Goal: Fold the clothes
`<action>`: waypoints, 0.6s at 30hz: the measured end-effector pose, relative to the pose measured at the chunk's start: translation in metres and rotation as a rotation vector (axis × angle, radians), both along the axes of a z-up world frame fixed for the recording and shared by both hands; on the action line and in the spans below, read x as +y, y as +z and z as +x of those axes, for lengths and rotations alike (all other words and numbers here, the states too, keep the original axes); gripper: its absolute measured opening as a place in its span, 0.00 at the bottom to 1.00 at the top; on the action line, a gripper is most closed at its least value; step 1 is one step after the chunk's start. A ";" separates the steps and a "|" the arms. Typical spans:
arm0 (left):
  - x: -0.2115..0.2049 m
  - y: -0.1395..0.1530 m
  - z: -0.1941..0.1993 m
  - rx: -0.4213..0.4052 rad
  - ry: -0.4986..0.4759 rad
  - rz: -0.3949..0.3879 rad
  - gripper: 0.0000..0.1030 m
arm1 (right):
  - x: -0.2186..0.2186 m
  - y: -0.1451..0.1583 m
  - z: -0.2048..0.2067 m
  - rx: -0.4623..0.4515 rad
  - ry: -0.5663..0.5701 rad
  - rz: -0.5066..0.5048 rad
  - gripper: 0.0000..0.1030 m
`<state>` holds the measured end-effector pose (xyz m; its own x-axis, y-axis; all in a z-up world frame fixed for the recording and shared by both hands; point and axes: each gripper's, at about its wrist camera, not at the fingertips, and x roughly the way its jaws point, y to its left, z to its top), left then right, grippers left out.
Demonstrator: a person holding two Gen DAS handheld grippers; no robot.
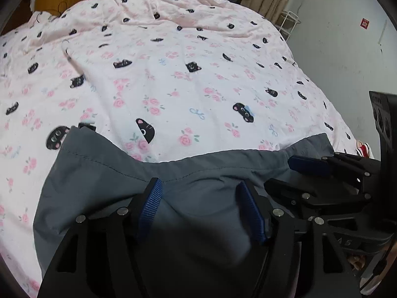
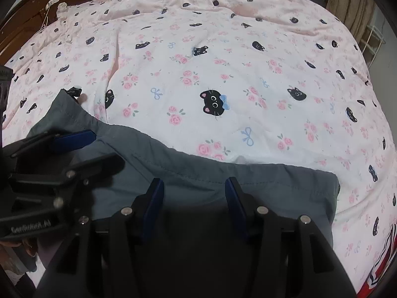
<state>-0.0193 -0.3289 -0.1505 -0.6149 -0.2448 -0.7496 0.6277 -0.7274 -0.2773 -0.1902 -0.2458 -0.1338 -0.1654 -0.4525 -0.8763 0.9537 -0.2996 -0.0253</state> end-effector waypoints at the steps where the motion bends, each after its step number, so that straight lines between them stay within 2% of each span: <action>1: 0.001 0.004 0.002 0.005 0.006 -0.005 0.58 | 0.004 0.005 -0.001 -0.014 -0.004 -0.019 0.52; 6: 0.009 0.030 0.038 0.078 0.067 0.032 0.58 | 0.042 0.047 -0.002 -0.076 -0.064 -0.172 0.52; 10: 0.032 0.046 0.059 0.100 0.069 -0.010 0.58 | 0.077 0.072 0.005 -0.084 -0.086 -0.256 0.52; 15: 0.062 0.049 0.059 0.102 0.030 -0.057 0.58 | 0.095 0.072 0.028 -0.038 -0.071 -0.265 0.52; 18: 0.073 0.042 0.051 0.079 0.022 -0.083 0.58 | 0.099 0.063 0.036 -0.052 -0.070 -0.260 0.52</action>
